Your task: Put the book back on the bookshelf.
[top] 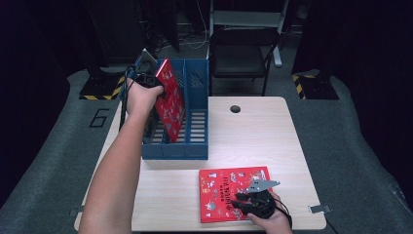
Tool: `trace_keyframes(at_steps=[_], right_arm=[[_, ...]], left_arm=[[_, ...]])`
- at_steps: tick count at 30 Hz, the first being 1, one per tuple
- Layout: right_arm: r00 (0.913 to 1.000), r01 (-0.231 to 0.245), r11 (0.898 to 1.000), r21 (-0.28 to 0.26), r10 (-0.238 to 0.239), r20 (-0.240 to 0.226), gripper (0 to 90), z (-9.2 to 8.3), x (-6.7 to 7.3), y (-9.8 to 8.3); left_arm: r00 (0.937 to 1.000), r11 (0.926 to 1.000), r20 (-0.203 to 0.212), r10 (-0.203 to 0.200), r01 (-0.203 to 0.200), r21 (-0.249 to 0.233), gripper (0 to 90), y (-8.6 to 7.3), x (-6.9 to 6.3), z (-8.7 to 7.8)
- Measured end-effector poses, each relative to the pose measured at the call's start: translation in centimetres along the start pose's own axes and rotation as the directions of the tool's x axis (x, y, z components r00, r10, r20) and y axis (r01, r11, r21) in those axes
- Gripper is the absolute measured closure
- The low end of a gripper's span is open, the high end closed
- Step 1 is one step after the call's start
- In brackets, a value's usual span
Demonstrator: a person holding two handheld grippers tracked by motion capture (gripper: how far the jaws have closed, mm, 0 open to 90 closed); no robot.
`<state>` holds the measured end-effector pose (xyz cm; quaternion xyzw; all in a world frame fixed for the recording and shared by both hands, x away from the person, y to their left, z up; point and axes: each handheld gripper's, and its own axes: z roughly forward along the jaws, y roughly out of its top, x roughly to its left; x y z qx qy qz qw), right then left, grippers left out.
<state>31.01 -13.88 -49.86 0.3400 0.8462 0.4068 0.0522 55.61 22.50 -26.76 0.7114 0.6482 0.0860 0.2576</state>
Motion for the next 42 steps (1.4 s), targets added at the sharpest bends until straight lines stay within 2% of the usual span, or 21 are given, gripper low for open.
trace_keyframes(at_steps=[9,11,15,20,23,31,34,35,42], right_arm=[[1.0000,0.001,1.000,-0.002,-0.001,0.002,64.2,0.0,0.0,0.0],[1.0000,-0.005,1.000,-0.004,0.005,0.006,64.2,0.0,0.1,0.0],[1.0000,-0.003,1.000,-0.004,0.003,0.005,64.2,0.0,0.0,0.0],[1.0000,-0.007,1.000,-0.006,0.007,-0.002,64.2,0.0,0.1,0.0],[0.9999,-0.006,1.000,-0.003,0.006,-0.009,64.2,0.0,0.0,0.0],[0.9999,-0.004,1.000,-0.004,0.004,-0.009,64.2,0.0,0.0,0.0],[1.0000,0.003,1.000,-0.002,-0.003,-0.002,64.1,0.0,0.0,0.0],[0.9999,-0.011,1.000,-0.004,0.011,-0.013,64.1,0.0,0.1,0.0],[1.0000,-0.008,1.000,-0.008,0.008,-0.002,64.1,0.1,0.1,0.0]], left_arm=[[1.0000,1.0000,-0.002,-0.006,0.006,0.006,79.3,-0.5,0.2,1.2],[1.0000,0.9997,0.000,-0.003,0.003,0.024,79.2,-0.6,0.2,1.6],[1.0000,0.9995,0.000,0.002,-0.002,0.031,79.2,-0.8,0.2,2.1],[1.0000,0.9998,-0.001,-0.001,0.001,0.021,79.2,-1.0,0.2,2.8],[0.9999,0.9999,-0.003,0.013,-0.013,0.011,79.2,-1.1,0.0,3.2],[0.9997,0.9997,-0.004,0.022,-0.022,-0.007,78.8,-1.6,-0.2,3.3],[0.9996,0.9996,0.002,0.029,-0.029,0.006,78.4,-1.8,-0.1,3.3],[0.9996,0.9996,0.010,0.027,-0.027,0.006,78.3,-2.1,0.0,3.3],[0.9990,0.9986,0.000,0.046,-0.046,0.026,77.6,-2.5,-0.1,3.3]])
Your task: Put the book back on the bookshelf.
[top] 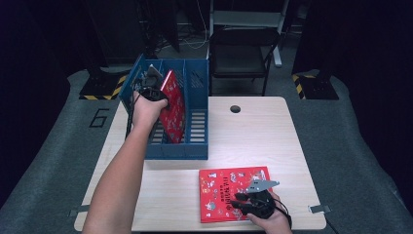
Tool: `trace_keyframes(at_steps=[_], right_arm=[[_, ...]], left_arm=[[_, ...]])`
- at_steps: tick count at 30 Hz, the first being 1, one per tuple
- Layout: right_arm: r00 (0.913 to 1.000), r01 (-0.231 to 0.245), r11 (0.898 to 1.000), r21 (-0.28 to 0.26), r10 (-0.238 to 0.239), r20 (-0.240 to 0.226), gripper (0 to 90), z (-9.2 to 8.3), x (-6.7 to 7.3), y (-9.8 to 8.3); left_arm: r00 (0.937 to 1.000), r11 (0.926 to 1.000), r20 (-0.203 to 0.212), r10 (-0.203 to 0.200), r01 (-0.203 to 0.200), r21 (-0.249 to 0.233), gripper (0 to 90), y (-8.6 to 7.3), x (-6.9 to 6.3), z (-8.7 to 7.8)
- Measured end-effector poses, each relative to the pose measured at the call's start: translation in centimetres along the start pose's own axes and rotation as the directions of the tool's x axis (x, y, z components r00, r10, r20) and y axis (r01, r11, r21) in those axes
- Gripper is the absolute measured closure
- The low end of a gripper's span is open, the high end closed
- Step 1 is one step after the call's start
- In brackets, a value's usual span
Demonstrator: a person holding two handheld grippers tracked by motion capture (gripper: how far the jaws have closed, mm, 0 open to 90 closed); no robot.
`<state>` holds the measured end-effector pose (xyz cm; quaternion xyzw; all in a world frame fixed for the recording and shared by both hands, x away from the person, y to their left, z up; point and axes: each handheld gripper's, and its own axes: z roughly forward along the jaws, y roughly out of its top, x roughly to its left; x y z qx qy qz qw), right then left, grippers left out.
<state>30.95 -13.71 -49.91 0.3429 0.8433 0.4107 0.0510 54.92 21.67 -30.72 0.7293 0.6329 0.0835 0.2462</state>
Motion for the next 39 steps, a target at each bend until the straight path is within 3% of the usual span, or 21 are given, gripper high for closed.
trace_keyframes(at_steps=[7,11,23,26,34,39], right_arm=[[1.0000,0.005,1.000,-0.002,-0.005,-0.001,64.1,0.1,0.0,0.0],[1.0000,0.002,1.000,-0.002,-0.002,-0.005,64.1,0.1,0.0,0.0],[1.0000,0.004,1.000,-0.005,-0.004,-0.006,64.1,0.1,-0.1,0.1],[0.9999,0.003,1.000,-0.007,-0.003,-0.013,64.1,0.1,-0.1,0.1],[0.9999,0.008,1.000,0.001,-0.008,-0.011,63.8,0.1,-0.1,0.1],[0.9998,-0.005,1.000,0.001,0.005,-0.017,63.6,0.1,0.0,0.1]], left_arm=[[0.9998,0.9996,0.006,0.018,-0.018,0.022,76.2,-0.3,-0.1,-0.1],[0.9996,0.9997,0.017,0.024,-0.024,0.002,74.4,-0.4,-0.2,-0.7],[0.9986,0.9987,0.016,0.051,-0.051,0.007,72.9,-1.5,-0.4,-2.0],[0.9981,0.9990,0.044,0.043,-0.043,-0.007,70.3,-2.0,-0.4,-2.4],[0.9970,0.9967,0.033,0.070,-0.068,-0.043,66.4,-3.4,0.3,-2.8],[0.9948,0.9950,0.062,0.080,-0.076,-0.065,64.1,-4.2,0.7,-3.1]])
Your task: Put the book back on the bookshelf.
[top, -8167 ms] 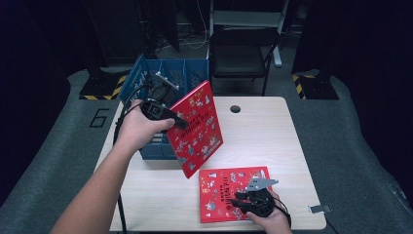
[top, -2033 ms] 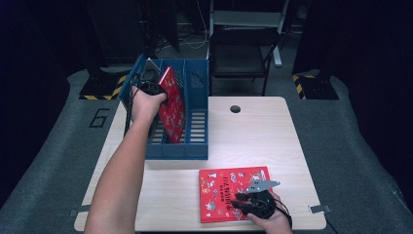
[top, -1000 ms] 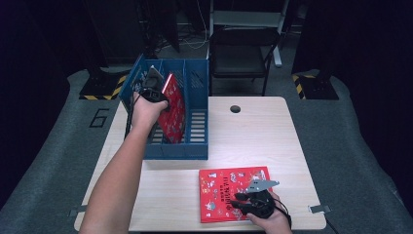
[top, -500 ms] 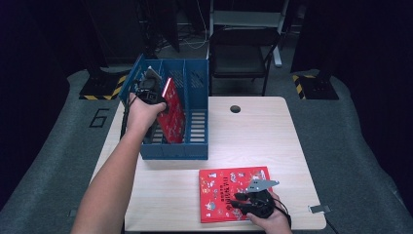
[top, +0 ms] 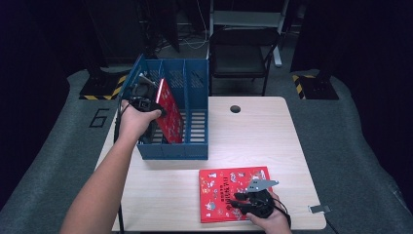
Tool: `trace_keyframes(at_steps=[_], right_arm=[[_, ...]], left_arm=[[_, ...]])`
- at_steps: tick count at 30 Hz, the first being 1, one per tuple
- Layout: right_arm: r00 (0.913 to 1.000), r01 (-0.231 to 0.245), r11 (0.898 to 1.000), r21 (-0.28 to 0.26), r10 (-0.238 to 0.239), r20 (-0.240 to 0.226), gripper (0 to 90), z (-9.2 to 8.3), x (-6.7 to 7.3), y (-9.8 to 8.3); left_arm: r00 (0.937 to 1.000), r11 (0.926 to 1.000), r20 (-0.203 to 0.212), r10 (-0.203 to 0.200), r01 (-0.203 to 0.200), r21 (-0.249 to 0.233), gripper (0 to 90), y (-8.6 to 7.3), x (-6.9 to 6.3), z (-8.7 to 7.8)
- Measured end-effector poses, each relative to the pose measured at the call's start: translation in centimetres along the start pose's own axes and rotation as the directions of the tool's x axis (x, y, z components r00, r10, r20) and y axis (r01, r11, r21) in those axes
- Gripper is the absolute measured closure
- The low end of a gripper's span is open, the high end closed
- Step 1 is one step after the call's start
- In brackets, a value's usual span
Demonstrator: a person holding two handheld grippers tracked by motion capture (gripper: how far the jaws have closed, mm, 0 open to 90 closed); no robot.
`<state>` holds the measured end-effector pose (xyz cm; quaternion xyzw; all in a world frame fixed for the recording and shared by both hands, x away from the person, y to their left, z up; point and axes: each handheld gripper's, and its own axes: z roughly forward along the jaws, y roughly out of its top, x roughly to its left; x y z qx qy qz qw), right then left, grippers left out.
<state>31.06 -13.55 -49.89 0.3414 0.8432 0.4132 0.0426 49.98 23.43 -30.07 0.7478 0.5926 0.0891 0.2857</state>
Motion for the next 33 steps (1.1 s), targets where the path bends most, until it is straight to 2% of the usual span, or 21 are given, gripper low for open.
trace_keyframes(at_steps=[1,2,8,17,20,26,33], right_arm=[[1.0000,0.000,1.000,0.000,0.000,0.000,63.6,0.0,0.0,0.0],[1.0000,0.000,1.000,-0.001,0.000,0.000,63.5,0.0,0.0,0.0],[0.9998,0.014,1.000,-0.001,-0.014,0.013,62.6,0.1,0.0,0.1],[0.9999,0.009,1.000,0.004,-0.009,0.007,59.7,0.1,0.0,0.2],[0.9996,0.005,1.000,0.009,-0.006,0.027,58.2,0.1,0.0,0.3],[0.9992,0.008,1.000,-0.010,-0.008,0.038,54.9,-0.4,-0.2,0.7],[0.9990,0.010,1.000,0.001,-0.010,0.044,52.5,-0.6,-0.2,1.0]], left_arm=[[1.0000,1.0000,0.000,0.000,0.000,0.000,64.0,0.0,0.0,0.0],[0.9998,0.9999,0.022,-0.002,0.001,0.013,64.1,-0.2,0.0,-0.2],[0.9990,0.9998,0.043,-0.014,0.013,0.012,65.0,-0.4,-0.1,-0.8],[0.9990,1.0000,0.043,-0.005,0.005,0.005,66.7,-0.6,-0.3,-1.2],[0.9994,1.0000,0.034,-0.002,0.002,0.004,67.3,-0.6,-0.4,-1.2],[0.9995,0.9999,0.029,0.010,-0.010,0.004,67.5,-0.6,-0.4,-1.3],[0.9998,0.9999,0.021,0.005,-0.005,0.010,68.6,-0.6,-0.2,-1.3]])
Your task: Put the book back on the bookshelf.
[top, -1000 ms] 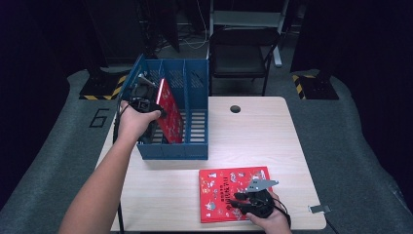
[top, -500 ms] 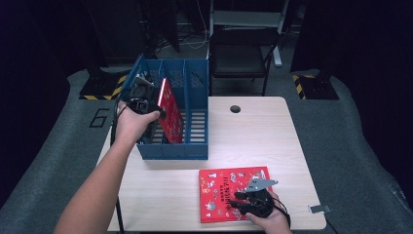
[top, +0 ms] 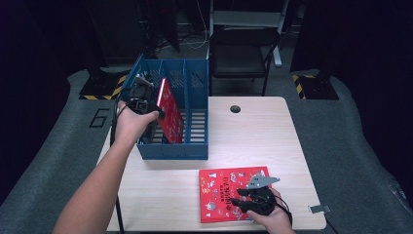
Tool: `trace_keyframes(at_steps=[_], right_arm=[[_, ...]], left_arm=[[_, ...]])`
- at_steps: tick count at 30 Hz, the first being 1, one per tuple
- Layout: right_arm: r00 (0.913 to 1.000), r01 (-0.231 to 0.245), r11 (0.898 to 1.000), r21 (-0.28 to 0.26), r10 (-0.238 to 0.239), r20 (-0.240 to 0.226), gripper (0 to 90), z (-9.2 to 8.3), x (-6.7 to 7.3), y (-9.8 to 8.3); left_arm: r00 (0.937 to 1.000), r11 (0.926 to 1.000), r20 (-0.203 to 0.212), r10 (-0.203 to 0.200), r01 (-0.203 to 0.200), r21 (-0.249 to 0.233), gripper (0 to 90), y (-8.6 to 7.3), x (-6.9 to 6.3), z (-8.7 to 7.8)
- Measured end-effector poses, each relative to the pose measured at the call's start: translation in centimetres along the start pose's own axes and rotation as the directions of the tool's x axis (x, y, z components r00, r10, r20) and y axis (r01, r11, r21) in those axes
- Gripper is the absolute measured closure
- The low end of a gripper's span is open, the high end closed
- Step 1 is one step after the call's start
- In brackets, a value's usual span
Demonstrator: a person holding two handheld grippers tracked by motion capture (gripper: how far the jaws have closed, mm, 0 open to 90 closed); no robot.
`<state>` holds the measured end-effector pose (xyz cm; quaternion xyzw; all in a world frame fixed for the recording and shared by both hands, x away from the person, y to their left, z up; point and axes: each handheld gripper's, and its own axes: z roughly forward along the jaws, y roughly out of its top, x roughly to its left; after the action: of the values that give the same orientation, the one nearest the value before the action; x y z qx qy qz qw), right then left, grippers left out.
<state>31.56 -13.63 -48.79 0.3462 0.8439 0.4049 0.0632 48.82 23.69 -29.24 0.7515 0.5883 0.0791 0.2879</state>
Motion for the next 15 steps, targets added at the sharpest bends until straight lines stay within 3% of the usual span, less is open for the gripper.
trace_keyframes(at_steps=[10,15], right_arm=[[0.9991,0.043,0.999,-0.010,-0.043,-0.004,51.8,0.3,0.5,1.6],[0.9981,0.059,0.998,-0.023,-0.058,0.018,51.3,0.4,0.8,2.9]], left_arm=[[0.9993,0.9998,-0.034,-0.017,0.017,0.006,71.3,0.1,0.1,-0.1],[0.9985,0.9998,-0.050,-0.022,0.021,-0.003,74.7,0.3,0.3,-0.1]])
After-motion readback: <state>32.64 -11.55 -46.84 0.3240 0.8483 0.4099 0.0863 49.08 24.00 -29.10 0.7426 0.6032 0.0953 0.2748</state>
